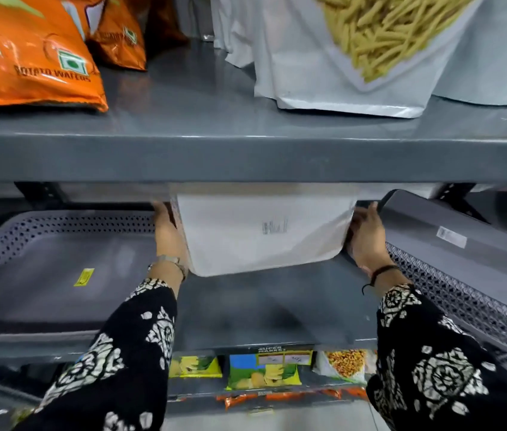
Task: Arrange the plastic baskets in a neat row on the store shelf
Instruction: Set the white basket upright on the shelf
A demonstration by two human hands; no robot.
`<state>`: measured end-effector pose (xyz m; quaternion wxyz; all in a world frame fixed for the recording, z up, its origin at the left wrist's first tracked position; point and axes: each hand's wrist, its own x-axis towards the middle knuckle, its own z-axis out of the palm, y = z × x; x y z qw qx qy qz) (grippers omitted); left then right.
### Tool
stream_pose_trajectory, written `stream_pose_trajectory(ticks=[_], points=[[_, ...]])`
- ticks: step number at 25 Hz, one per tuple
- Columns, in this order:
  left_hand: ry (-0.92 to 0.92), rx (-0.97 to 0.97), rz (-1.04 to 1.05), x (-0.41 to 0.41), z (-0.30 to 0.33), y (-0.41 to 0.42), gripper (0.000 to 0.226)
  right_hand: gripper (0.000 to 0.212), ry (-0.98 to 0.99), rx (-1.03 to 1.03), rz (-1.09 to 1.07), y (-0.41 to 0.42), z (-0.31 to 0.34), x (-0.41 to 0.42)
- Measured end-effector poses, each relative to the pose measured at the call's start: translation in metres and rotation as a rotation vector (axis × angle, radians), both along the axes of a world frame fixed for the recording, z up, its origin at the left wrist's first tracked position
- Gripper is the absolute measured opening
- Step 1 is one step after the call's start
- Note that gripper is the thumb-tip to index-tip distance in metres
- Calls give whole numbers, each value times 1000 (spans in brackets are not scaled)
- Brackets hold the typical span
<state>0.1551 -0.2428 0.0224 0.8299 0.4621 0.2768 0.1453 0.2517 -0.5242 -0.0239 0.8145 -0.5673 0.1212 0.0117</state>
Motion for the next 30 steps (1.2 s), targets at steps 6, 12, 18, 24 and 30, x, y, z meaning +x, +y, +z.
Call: stream_pose_trajectory(ticks=[6,12,18,24,30], points=[[29,-179,-159,-4,-4,25,66,64,65,149,235,-21,6,-28],[225,62,-398,-14,-22,36,57,21,177,-128,352,-41,-4,-37],[412,192,-435,-13,-53,42,47,23,44,-496,479,-42,-23,-44],[399,380,-343,-8,-61,29,83,24,9,-674,363,-30,-29,-43],[354,1356,-243,8,-32,-17,56,34,-150,-1016,160,-44,-5,-44]])
